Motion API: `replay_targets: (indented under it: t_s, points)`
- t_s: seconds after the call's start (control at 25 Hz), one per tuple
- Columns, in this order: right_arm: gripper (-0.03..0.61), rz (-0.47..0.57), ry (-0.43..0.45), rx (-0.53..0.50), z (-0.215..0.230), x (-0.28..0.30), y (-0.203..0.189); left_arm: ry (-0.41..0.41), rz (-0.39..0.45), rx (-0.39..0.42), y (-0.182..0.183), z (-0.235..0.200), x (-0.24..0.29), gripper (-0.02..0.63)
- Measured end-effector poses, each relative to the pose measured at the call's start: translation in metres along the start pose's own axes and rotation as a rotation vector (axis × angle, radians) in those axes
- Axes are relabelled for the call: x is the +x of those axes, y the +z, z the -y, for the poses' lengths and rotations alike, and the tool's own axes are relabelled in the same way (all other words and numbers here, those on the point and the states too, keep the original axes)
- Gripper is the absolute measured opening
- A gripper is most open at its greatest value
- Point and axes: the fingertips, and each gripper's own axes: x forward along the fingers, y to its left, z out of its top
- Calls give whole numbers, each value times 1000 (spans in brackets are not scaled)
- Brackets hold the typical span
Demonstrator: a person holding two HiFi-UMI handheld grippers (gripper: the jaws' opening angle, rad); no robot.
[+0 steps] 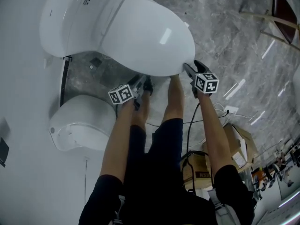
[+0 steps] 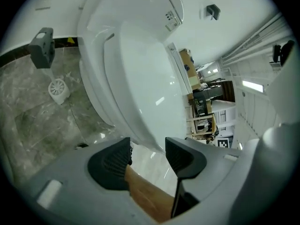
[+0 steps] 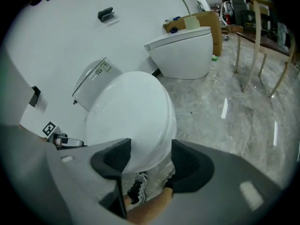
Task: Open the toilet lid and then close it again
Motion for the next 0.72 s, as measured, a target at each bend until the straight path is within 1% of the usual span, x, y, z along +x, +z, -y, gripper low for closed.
replay_targets:
  t_s: [0.12,0.24,0.32,0.4,0.52,0.6,0.72]
  points:
    - [267,33,22,67,2,0,2,-43,25,-83,1,4,10,219]
    - [267,59,54,163,-1,4,5,-106,39,-136,0,16,20,219]
    - [276,70,50,209,-4,6,7,-132,38,-174,-2,24,26,219]
    - [276,75,33,231,-6,6,8,-132,50,-222,-3,29,30,221]
    - [275,70,2,206,-11,2,6,-94,83,-292,-3,27,33,222]
    - [258,75,-9,206,-13,-1,5,-93,86,-303,-3,28,32,222]
    - [255,89,-11,261,-13,-3,7,-107,65,-305,-5,32,31,218]
